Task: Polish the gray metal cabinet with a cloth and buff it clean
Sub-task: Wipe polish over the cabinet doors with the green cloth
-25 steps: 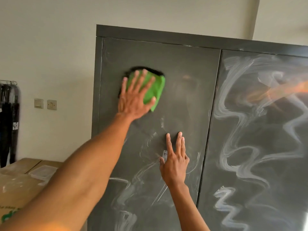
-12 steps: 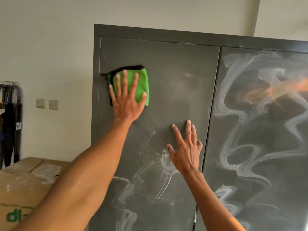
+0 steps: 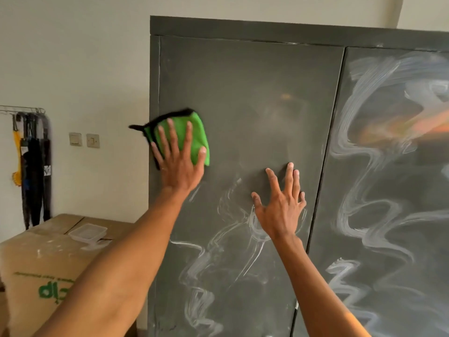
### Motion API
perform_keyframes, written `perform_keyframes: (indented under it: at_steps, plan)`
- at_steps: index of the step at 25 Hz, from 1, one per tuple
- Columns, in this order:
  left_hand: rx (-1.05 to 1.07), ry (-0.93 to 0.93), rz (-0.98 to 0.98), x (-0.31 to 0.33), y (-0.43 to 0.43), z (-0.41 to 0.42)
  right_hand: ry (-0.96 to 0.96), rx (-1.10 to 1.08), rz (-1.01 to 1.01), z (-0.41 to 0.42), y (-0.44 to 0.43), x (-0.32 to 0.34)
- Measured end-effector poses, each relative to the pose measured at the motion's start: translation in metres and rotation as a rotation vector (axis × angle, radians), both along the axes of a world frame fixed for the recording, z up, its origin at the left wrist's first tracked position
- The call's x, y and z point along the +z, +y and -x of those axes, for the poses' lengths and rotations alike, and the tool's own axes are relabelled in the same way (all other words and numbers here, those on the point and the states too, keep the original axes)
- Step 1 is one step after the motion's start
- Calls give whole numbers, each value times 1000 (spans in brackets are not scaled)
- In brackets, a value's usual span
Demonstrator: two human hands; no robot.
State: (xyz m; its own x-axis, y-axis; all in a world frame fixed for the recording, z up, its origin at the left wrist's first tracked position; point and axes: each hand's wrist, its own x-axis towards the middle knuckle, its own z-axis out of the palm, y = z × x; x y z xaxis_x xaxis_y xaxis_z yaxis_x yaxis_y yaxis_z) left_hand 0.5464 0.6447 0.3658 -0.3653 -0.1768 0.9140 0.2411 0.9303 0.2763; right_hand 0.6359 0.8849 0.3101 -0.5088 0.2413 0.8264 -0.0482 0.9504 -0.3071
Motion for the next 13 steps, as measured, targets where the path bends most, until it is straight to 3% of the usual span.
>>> perform_keyframes:
  at_steps: [2, 4, 7, 9, 13]
  plan:
    - [-51, 2, 347, -36, -6, -4, 14, 16, 61, 1, -7, 3]
    - [-52, -12, 471, -44, -38, 0, 16, 12, 57, 2, -8, 3]
    - [-16, -51, 35, -44, -34, 1, 8, -15, 33, 1, -5, 4]
    - [-21, -82, -26, -65, 12, -8, 5, -31, 41, 1, -9, 5]
    - [-151, -64, 506, -91, 43, -16, 1, -14, 40, 0, -8, 7]
